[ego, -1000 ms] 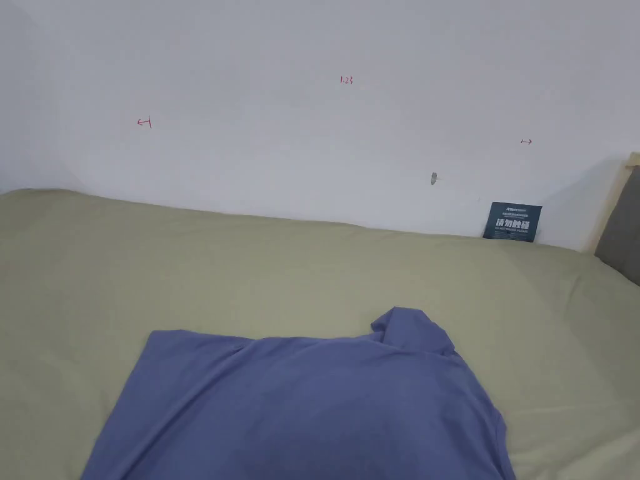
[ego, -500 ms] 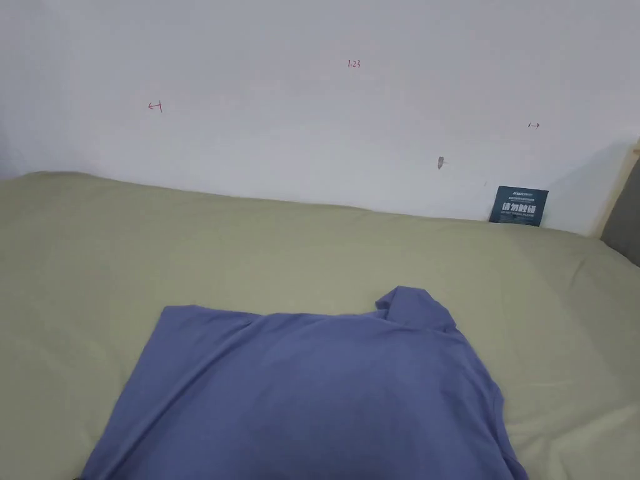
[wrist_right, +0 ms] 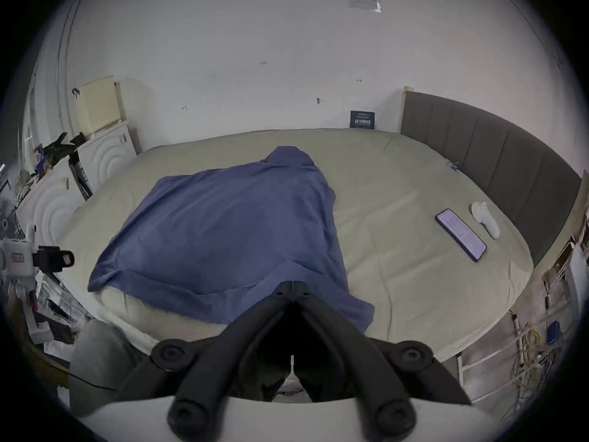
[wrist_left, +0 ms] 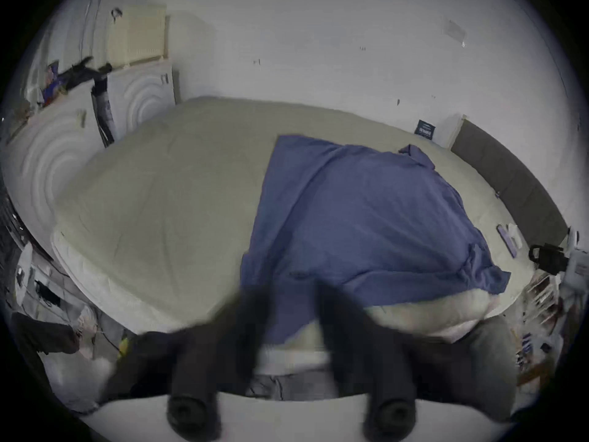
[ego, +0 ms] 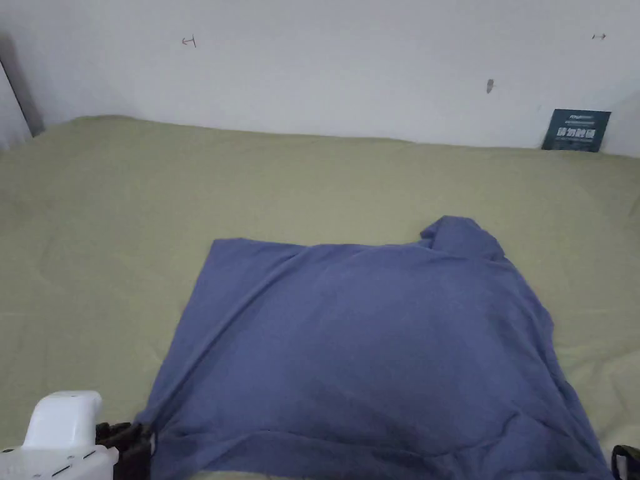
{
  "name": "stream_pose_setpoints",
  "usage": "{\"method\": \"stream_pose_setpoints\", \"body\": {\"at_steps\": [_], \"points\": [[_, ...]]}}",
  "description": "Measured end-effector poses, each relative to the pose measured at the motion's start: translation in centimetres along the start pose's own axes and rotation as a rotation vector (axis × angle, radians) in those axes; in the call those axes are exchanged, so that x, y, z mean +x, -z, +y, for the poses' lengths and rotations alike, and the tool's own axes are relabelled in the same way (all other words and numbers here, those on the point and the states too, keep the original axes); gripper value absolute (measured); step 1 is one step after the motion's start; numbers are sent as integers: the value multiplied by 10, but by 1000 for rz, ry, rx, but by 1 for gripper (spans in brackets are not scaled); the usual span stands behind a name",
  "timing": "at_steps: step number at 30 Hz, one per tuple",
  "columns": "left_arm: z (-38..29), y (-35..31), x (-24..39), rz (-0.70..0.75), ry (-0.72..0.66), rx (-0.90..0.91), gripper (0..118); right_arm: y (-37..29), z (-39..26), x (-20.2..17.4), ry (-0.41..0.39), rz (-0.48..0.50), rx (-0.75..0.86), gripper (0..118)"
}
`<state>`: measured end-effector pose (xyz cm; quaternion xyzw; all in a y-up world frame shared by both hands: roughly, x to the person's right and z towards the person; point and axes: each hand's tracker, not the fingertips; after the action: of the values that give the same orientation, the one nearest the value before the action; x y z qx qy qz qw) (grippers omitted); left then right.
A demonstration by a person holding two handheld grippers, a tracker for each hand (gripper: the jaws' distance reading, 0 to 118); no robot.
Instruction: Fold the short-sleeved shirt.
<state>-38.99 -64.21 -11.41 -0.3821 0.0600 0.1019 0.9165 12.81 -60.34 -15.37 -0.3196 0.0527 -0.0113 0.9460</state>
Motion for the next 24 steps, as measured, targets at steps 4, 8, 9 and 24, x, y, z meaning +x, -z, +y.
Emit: {"method": "stream_pose_setpoints", "body": {"at_steps": [4, 8, 9, 24], "points": [[-13, 21, -9, -71, -14, -71, 109, 3, 2, 8, 18, 10, -11, 0], [-18, 52, -14, -3, -25, -163, 108, 9, 4, 13, 16, -3, -29, 0], [-17, 60, -16, 27, -39, -165, 107, 10, 5, 14, 17, -4, -33, 0], [-12, 69, -21, -10, -128, -127, 0, 76, -28, 47, -20, 31, -263, 97]]}}
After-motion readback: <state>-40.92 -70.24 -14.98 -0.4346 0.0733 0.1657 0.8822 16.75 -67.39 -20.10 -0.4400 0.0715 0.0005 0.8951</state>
